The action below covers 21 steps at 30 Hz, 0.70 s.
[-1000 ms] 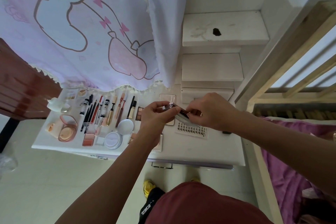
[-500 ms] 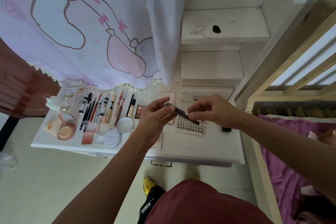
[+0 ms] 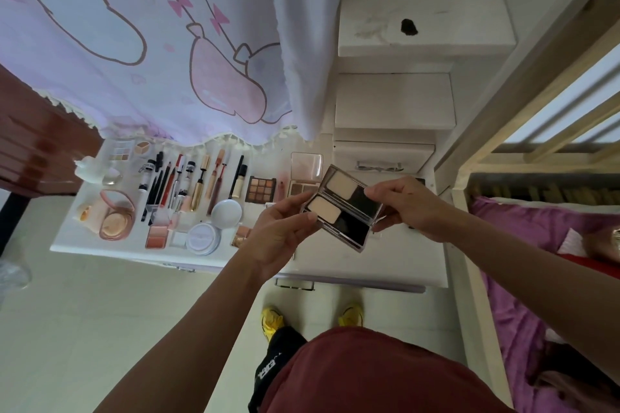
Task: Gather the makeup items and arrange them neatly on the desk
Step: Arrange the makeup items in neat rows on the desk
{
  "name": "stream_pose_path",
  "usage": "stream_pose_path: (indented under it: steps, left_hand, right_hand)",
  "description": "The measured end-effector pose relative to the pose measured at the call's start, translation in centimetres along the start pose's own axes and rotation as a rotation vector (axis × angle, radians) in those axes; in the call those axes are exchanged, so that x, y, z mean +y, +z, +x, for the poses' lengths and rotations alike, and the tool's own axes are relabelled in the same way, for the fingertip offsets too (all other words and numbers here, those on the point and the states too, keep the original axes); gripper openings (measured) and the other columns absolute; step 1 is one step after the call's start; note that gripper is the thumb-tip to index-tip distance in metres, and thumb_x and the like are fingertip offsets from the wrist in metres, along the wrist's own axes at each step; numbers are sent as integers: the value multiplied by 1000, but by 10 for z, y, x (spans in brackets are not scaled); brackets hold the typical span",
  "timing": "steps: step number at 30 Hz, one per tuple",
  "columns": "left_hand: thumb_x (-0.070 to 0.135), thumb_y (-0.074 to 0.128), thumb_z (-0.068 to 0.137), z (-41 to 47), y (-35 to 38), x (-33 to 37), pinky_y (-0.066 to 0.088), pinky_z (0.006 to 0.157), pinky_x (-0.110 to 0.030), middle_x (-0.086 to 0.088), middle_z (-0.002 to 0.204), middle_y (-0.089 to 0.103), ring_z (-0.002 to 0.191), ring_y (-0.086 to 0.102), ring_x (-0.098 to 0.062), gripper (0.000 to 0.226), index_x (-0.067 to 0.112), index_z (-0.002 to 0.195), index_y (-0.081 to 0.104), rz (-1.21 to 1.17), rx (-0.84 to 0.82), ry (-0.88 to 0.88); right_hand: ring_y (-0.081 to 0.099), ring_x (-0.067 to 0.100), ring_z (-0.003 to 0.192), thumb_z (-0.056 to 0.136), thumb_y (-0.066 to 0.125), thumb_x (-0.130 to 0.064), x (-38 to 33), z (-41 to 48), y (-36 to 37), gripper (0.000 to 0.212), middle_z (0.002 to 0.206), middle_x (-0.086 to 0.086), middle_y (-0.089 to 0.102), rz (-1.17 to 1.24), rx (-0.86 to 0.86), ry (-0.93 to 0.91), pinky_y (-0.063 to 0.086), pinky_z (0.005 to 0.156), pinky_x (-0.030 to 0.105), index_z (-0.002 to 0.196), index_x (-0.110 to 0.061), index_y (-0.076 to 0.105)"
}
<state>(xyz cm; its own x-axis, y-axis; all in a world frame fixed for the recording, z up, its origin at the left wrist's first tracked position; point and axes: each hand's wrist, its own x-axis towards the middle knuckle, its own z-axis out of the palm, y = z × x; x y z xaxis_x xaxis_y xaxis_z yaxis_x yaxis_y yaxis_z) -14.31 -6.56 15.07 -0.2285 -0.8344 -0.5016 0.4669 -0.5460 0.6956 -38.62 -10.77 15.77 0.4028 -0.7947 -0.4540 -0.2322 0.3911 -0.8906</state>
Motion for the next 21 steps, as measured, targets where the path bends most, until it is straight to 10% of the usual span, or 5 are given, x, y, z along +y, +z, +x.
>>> stream_pose_path:
  steps: [8,14,21]
  left_hand:
    - [-13,69,75,9,-29,-46,54,92,-42,-13,94,74,93,70,-25,46,3,118,64,453,208,-29]
    - [-5,67,80,25,-41,-99,54,69,-29,-2,88,65,77,64,-18,48,4,126,59,775,353,-153]
    - [17,71,80,41,-57,-121,53,91,-44,-12,123,61,105,64,-33,66,9,140,46,1004,336,-316]
  right_hand:
    - [68,39,90,99,54,-22,32,19,-5,26,98,29,68,21,115,157,59,65,30,107,-3,69]
    - [66,24,77,96,59,-15,73,44,13,18,95,22,69,-33,139,266,61,65,34,106,-3,69]
    - [62,22,79,95,62,-17,99,77,29,19,90,11,64,-151,126,278,61,76,43,104,-2,70]
